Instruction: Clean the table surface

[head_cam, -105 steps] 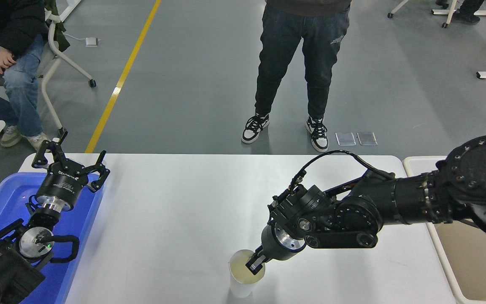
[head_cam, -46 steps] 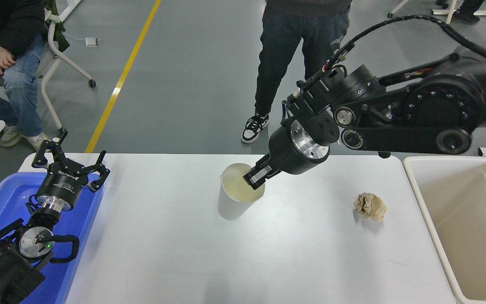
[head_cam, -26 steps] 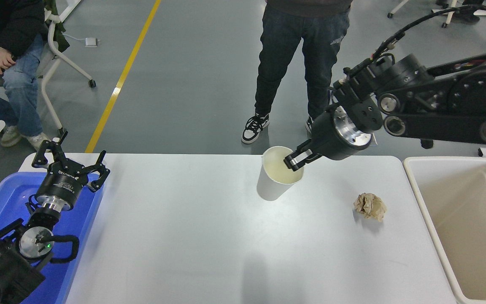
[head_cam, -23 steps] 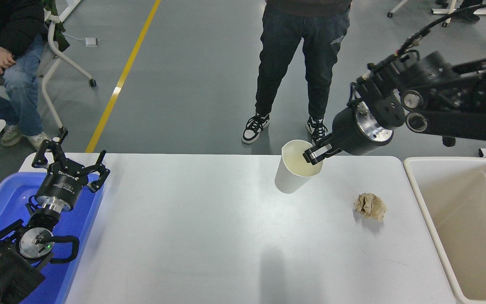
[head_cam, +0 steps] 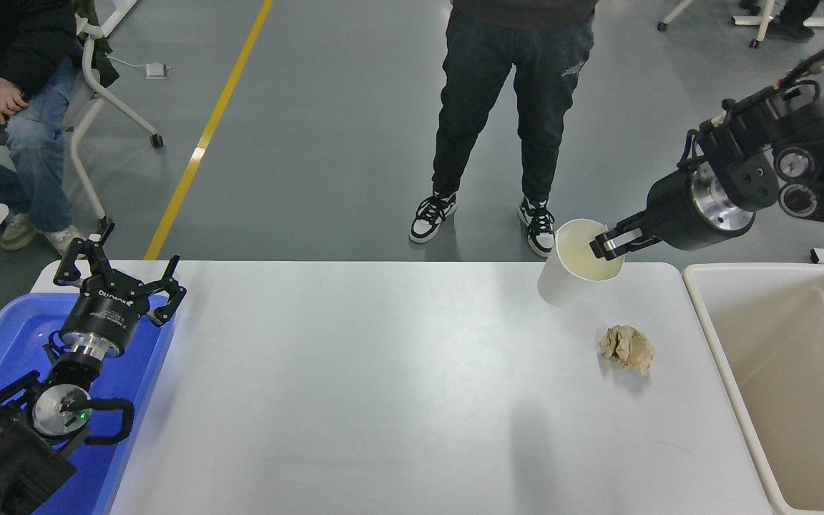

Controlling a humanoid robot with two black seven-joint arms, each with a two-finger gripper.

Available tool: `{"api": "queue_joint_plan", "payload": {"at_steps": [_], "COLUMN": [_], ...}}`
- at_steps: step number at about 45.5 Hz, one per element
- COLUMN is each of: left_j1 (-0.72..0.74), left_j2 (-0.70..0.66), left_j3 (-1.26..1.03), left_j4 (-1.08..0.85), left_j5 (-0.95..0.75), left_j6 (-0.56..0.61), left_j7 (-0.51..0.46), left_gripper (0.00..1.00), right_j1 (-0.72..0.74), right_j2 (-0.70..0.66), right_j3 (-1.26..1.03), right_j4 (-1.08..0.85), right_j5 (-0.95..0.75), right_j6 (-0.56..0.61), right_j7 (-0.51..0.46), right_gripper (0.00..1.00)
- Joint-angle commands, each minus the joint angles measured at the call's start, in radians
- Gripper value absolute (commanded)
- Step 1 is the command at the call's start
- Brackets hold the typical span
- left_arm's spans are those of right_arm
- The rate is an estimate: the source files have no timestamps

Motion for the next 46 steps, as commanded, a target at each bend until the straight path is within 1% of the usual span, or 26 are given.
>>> {"api": "queue_joint_plan", "payload": {"at_steps": [1,8,17,25,29,36,42,46], "left_j1": [0.000,0.000,0.000,0.000,0.000,0.000,0.000,0.000], "left_j2": [0.000,0.000,0.000,0.000,0.000,0.000,0.000,0.000], "left_j3": [0.000,0.000,0.000,0.000,0.000,0.000,0.000,0.000], "left_j4": [0.000,0.000,0.000,0.000,0.000,0.000,0.000,0.000], "left_j5": [0.000,0.000,0.000,0.000,0.000,0.000,0.000,0.000], "left_j6": [0.000,0.000,0.000,0.000,0.000,0.000,0.000,0.000], "left_j7": [-0.001,-0.001,-0.001,-0.001,0.001,-0.001,-0.001,-0.001], "left_gripper": [1.00,1.00,1.00,1.00,1.00,1.00,1.00,1.00], "right_j1": [-0.099,-0.191,-0.257,-0.349,-0.406,-0.581,-0.731,-0.819], "right_j2": [-0.119,-0.122,-0.142,-0.136,-0.133,-0.104,-0.070,-0.024], "right_j3": [-0.017,-0.003,-0.001,0.002,0.023,0.112,0.221,0.281], "right_j4": [-0.085,-0.208,-0.254,-0.365,-0.414,-0.510,-0.616,-0.705], "right_j5": [-0.066,-0.066,-0.068,-0.066,-0.063,-0.052,-0.052,-0.052], "right_j6": [-0.009,-0.046,-0.073,-0.115,-0.153,-0.224,-0.231,-0.233], "right_j7": [0.000,0.001,0.001,0.003,0.003,0.003,0.006,0.009], "right_gripper": [0.00,0.00,0.00,0.00,0.00,0.00,0.00,0.00]}}
